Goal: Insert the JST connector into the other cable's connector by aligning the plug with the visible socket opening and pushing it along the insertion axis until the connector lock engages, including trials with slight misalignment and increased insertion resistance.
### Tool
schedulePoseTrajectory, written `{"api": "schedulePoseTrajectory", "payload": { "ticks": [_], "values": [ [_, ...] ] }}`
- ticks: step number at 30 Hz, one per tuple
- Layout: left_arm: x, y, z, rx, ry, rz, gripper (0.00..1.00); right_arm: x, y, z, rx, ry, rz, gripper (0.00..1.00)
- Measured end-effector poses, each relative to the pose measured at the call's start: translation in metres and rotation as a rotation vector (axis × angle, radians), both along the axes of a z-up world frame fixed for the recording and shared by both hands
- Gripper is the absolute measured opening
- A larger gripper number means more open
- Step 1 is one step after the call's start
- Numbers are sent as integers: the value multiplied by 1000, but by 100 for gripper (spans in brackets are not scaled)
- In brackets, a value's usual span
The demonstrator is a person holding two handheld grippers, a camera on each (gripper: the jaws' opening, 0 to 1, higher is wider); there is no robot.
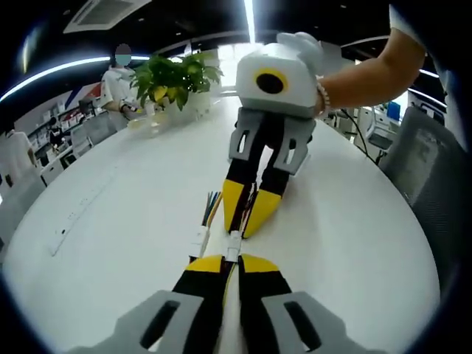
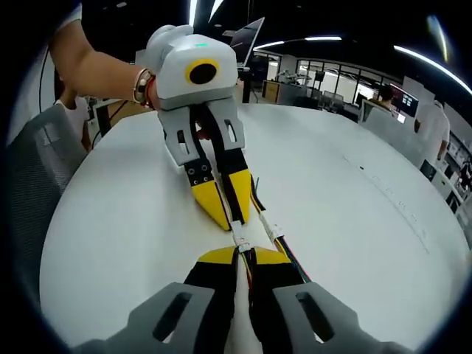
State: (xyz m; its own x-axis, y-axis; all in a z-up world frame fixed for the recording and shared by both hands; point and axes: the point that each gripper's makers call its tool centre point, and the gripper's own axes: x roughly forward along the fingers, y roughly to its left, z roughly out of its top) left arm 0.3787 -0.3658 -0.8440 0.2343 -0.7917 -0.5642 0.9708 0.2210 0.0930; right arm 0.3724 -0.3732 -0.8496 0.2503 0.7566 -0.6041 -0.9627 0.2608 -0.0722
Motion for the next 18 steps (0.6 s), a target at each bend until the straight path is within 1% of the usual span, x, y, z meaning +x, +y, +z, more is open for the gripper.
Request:
{"api": "schedulePoseTrajectory", "payload": {
  "ticks": [7, 15, 18],
  "values": [
    [0, 0, 0, 1, -9, -5, 0, 1, 0, 0, 10, 5, -1, 4],
    [0, 0, 0, 9, -18, -4, 1, 2, 0, -1, 3, -2, 7, 4],
    [0, 0, 0, 1, -15, 9, 1, 2, 0, -1, 2, -18, 19, 4]
  ]
}}
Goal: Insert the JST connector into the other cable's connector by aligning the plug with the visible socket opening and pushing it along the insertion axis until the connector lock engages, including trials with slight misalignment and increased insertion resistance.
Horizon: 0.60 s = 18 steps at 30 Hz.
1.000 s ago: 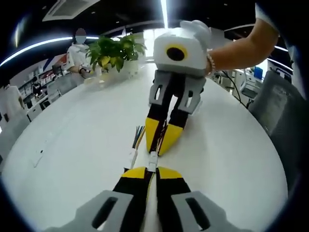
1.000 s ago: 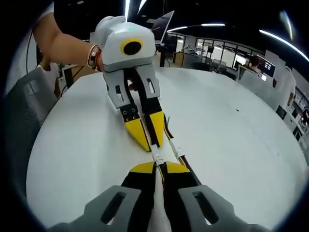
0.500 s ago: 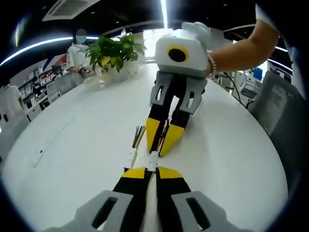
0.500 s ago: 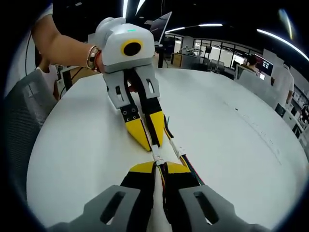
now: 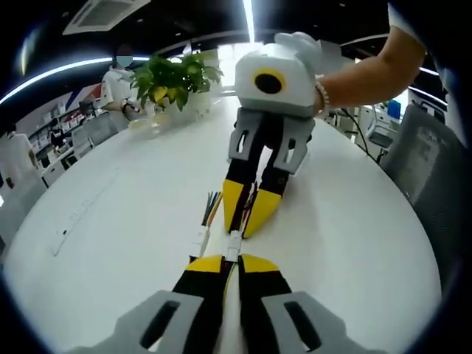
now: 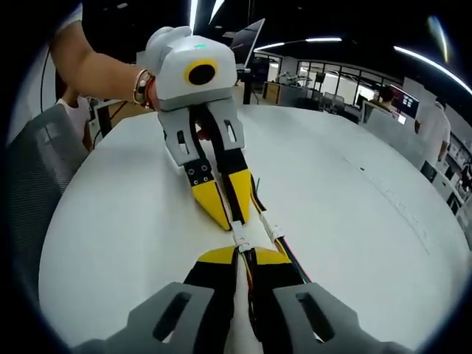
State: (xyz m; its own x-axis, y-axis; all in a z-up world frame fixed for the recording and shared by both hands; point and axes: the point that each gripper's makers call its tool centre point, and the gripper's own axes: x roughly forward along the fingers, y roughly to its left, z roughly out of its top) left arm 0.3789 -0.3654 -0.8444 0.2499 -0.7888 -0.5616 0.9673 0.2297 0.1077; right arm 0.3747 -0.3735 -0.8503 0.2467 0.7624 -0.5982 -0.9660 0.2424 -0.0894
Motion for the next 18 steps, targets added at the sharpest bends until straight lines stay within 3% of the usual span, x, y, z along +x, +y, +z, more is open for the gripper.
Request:
{"api": "schedulePoseTrajectory", "payload": {
  "ticks": [12, 18],
  "values": [
    [0, 1, 0, -12, -2, 19, 1, 2, -1, 0, -4, -3, -10, 8],
    [1, 2, 0, -20, 23, 48, 3, 5, -2, 0, -3, 8, -32, 11]
  ]
}}
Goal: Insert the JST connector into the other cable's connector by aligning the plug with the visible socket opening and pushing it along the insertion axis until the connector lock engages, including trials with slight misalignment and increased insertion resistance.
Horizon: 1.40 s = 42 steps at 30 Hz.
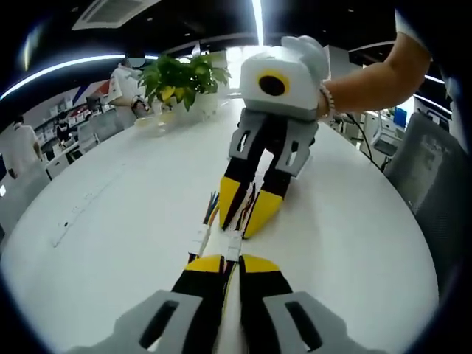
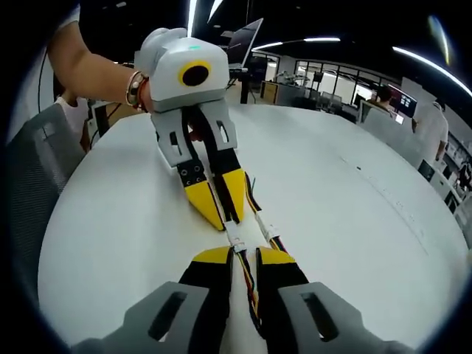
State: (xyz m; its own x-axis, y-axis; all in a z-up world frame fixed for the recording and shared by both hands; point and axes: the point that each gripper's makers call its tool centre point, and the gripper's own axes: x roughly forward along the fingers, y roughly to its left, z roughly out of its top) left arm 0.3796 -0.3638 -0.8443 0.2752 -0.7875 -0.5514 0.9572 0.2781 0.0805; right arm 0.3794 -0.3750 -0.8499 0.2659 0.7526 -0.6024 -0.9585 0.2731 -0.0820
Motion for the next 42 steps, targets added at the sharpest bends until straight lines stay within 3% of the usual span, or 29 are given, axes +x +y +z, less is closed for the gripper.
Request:
{"api": "schedulePoseTrajectory", "payload": {
  "ticks": [19, 22, 27, 31, 32, 35, 42],
  "values": [
    [-9, 1, 1, 21, 19, 11, 18, -6, -3, 7, -40, -25, -2, 13],
    [-13, -1, 6, -2, 44, 12, 25, -6, -3, 12, -34, -29, -6, 16],
    [-10, -1, 19, -51, 36, 40, 32, -6, -2, 18, -18, -27, -20, 23],
    [-4, 0, 29, -108, 46, 98, 65, -6, -2, 23, -4, -29, -30, 27],
    [-4, 1, 30, -108, 41, 99, 67, -6, -2, 24, -5, -32, -33, 28],
    [-5, 3, 29, -92, 35, 98, 65, -7, -3, 29, -2, -33, -42, 31],
    [-12, 6, 37, -93, 27, 113, 72, -10, -8, 39, -19, -55, -52, 36]
  ]
}}
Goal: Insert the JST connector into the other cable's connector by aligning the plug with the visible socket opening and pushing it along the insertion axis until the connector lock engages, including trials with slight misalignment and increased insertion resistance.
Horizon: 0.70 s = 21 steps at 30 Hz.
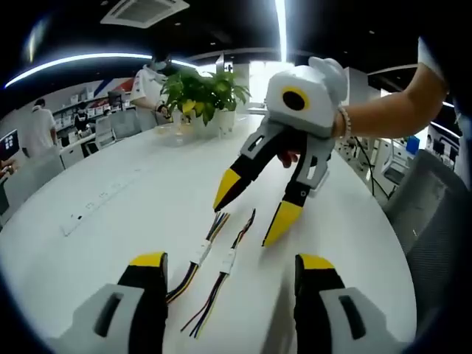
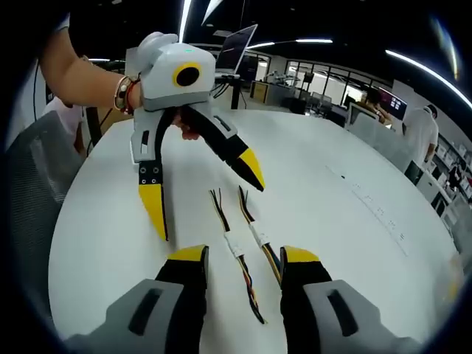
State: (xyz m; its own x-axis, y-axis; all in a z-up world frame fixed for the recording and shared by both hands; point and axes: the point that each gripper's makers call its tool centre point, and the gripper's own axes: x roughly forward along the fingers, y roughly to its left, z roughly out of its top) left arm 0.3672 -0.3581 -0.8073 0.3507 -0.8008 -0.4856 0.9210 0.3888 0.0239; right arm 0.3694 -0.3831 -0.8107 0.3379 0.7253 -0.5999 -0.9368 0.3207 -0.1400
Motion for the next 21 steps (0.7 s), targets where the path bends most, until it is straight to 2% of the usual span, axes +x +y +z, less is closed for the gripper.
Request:
{"api": "schedulePoseTrajectory", "payload": {
  "ticks": [2, 4, 9, 17, 21],
  "values": [
    [-2, 1, 3, 5, -15, 4, 76, -1, -3, 3, -3, -2, -12, 39],
    [-3, 3, 5, 2, -9, 10, 78, -1, -7, 5, -27, -6, -30, 41],
    [-10, 7, 14, -20, -2, 30, 82, -7, -14, 15, -31, -21, -50, 45],
    [-20, 18, 25, -21, -12, 59, 91, -15, -25, 31, -19, -40, -121, 59],
    [-29, 25, 32, -44, 34, 92, 98, -18, -29, 39, -4, -50, -154, 65]
  ]
}}
